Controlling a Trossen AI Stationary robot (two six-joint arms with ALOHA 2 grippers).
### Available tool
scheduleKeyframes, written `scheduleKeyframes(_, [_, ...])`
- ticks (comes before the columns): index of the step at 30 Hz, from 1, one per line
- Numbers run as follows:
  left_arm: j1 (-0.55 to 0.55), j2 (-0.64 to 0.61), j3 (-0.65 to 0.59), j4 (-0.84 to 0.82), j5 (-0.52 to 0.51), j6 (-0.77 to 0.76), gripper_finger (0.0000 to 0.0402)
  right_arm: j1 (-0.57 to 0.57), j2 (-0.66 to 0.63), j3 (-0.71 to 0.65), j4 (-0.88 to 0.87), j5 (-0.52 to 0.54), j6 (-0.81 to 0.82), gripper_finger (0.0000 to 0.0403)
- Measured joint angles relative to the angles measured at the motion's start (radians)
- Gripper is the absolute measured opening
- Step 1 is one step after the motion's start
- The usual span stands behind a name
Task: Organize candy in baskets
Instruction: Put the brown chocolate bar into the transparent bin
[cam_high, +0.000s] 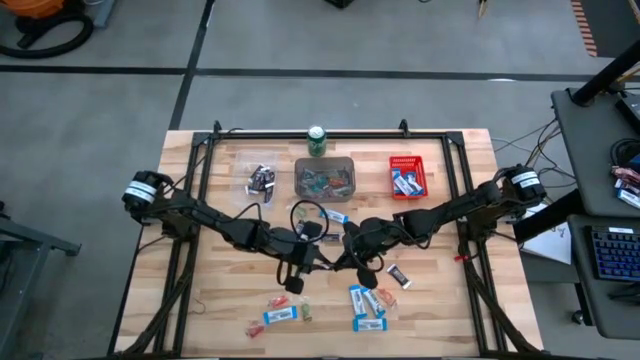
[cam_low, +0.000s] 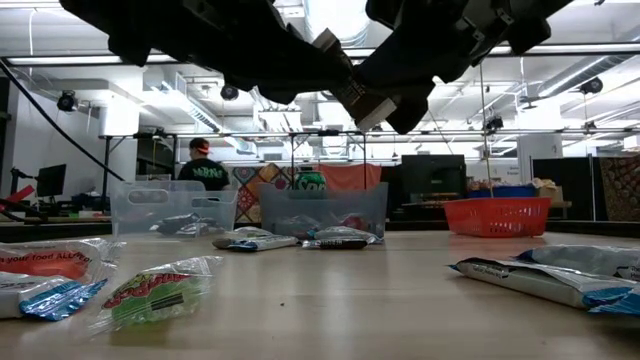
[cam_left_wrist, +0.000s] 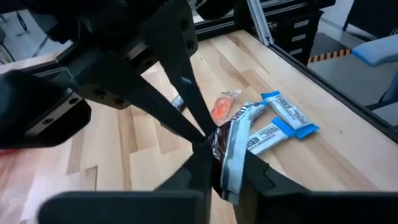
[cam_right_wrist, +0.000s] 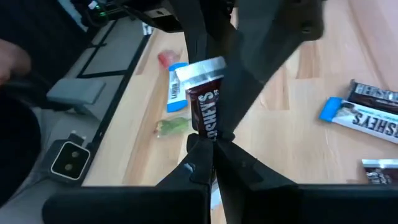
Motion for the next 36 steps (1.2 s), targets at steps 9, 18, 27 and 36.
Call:
scheduleKeyframes(9, [0.001, -0.072, 0.0, -0.162, -0.099, -0.049, 0.0005, 0.0, -0.015, 0.0, -0.018, 0.144, 0.004, 0.0037])
scheduleKeyframes(18, [0.044, -0.307, 0.01, -0.677, -0.541, -0.185, 0.0003, -0.001, -0.077, 0.0, -0.058, 0.519, 0.045, 0.0098])
scheduleKeyframes(27, [0.309, -0.483, 0.017, -1.199, -0.66, -0.511, 0.0002, 0.0, -0.087, 0.0, -0.05, 0.525, 0.044, 0.0104])
scheduleKeyframes(36, [0.623, -0.42, 0.016, -1.242, -0.537, -0.485, 0.0007, 0.0, -0.085, 0.0, -0.055, 0.525, 0.045, 0.0082])
